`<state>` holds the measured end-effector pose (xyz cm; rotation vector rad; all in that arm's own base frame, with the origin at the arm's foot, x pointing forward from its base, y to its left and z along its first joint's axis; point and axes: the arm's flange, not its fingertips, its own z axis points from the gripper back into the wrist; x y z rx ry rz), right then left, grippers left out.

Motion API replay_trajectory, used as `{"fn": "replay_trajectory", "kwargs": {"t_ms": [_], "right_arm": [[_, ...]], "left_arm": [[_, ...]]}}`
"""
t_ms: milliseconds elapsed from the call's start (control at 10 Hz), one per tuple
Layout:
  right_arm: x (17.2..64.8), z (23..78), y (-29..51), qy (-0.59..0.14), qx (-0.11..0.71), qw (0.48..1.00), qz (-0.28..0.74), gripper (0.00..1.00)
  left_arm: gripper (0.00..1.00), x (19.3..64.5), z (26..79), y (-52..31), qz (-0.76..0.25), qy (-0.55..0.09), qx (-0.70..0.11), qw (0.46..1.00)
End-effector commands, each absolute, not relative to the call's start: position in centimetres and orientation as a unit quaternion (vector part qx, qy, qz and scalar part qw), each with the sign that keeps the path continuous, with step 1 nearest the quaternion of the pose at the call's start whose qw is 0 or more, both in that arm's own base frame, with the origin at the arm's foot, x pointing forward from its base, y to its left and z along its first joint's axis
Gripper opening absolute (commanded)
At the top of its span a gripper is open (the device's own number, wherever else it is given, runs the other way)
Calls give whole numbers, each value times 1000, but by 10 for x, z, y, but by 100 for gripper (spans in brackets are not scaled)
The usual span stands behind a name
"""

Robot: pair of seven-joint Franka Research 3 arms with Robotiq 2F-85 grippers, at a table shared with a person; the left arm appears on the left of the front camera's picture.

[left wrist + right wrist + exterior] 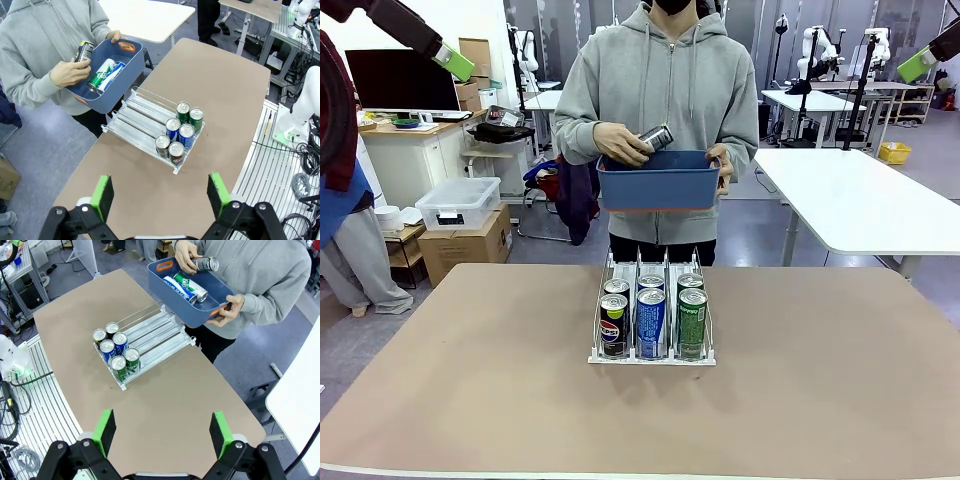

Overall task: Fill the beverage cans into the dispenser.
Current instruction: Pick up the Pepsi coke handed by the human.

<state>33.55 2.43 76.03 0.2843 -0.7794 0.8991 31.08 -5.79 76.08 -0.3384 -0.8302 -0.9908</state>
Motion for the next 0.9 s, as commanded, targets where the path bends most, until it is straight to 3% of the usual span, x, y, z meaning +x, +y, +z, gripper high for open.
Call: {"fn": "replay_trajectory", "kwargs": {"t_ms": [0,800], "right_arm": [[336,760,24,-366,134,818,422,100],[336,760,24,-366,134,818,422,100]], "left_arm": [[100,310,760,-57,-459,-384,-157,785],[100,310,760,-57,-459,-384,-157,785]]}}
